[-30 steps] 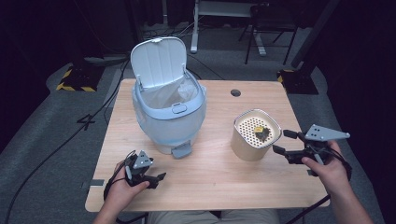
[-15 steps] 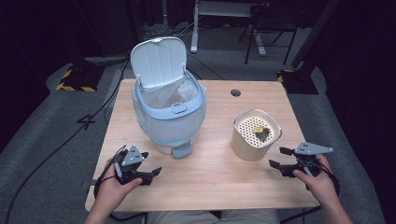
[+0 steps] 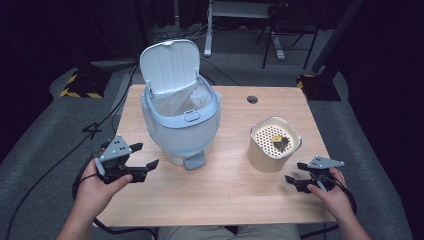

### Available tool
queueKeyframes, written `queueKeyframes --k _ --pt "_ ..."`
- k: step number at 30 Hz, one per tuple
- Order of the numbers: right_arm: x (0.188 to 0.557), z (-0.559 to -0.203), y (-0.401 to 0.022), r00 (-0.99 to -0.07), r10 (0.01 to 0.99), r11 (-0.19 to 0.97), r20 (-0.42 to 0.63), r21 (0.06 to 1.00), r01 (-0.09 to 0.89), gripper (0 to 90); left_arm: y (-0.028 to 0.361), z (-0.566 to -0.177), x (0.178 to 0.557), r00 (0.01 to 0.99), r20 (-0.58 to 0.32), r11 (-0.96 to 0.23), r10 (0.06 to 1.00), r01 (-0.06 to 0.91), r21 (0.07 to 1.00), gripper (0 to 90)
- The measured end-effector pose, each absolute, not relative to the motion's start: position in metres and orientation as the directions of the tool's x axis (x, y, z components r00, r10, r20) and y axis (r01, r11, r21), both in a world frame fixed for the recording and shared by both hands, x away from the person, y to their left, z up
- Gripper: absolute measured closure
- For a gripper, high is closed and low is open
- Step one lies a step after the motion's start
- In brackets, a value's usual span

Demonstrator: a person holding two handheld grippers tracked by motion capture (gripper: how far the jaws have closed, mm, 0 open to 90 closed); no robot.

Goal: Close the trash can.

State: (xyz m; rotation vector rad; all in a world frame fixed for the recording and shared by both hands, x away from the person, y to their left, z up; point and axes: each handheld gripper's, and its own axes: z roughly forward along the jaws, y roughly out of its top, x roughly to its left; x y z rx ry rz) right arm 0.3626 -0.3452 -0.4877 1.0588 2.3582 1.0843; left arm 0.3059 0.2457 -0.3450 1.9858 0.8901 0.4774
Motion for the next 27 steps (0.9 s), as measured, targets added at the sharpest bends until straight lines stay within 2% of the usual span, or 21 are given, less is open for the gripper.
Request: queueKeyframes --k 9,16,27 --pt "0.363 -0.495 -0.345 -0.640 0.768 0.424 -0.009 0.757 0.497 22.0 0.265 -0.311 0.321 0.622 -0.019 -0.261 0.783 0.356 0.897 25.9" --pt "0.359 -0.503 -0.344 -0.629 0.777 0.430 -0.016 0.743 0.513 19.6 0.271 -0.287 0.330 0.645 0.007 -0.253 0.764 0.290 0.923 25.9" --pt "0.358 -0.504 -0.344 -0.619 0.785 0.422 -0.007 0.738 0.526 18.7 0.276 -0.255 0.354 0.637 0.006 -0.218 0.771 0.255 0.942 25.6"
